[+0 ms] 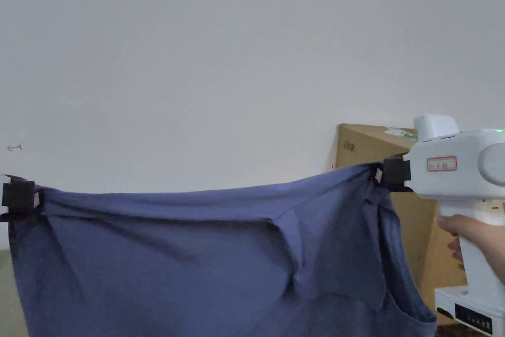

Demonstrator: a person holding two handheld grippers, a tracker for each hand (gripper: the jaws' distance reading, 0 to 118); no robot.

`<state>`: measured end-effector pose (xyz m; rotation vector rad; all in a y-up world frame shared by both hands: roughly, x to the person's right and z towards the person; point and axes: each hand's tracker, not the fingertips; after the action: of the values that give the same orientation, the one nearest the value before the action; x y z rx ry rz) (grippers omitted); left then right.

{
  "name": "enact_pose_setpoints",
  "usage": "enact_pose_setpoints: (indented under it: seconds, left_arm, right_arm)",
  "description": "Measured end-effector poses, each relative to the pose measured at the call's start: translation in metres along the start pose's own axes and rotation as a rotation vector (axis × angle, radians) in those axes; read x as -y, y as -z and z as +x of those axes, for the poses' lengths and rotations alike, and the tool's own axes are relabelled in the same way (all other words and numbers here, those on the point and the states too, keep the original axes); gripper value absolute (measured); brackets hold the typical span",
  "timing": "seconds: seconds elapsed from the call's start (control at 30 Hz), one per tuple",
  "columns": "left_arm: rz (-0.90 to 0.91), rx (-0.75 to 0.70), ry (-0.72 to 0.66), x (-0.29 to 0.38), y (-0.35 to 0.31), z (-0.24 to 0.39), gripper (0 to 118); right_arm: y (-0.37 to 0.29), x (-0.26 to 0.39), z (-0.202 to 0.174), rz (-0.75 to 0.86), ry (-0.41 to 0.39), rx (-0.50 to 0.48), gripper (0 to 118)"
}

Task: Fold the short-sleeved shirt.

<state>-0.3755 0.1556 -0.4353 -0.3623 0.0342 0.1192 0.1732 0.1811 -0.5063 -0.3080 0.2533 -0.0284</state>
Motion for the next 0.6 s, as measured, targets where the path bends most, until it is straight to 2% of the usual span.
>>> enact_pose_setpoints:
  seconds: [0.23, 0.37, 0.47, 0.6]
  left_arm:
    - [0.069, -0.027, 0.049, -0.050, 0.050, 0.028, 6]
    - [0.136, -0.073, 0.066, -0.062, 0.092, 0.031, 6]
    - [0.166, -0.117, 0.059, -0.053, 0.123, 0.029, 6]
    - [0.146, -0.134, 0.050, -0.011, 0.158, 0.018, 6]
  right_arm:
    - [0.069, -0.064, 0.007, 0.075, -0.010, 0.107, 1]
    - [0.110, -0.075, 0.010, 0.116, 0.011, 0.135, 1]
    - [0.141, -0.059, 0.008, 0.107, 0.018, 0.151, 1]
    - [0.176, 0.004, 0.007, 0.038, -0.016, 0.180, 1]
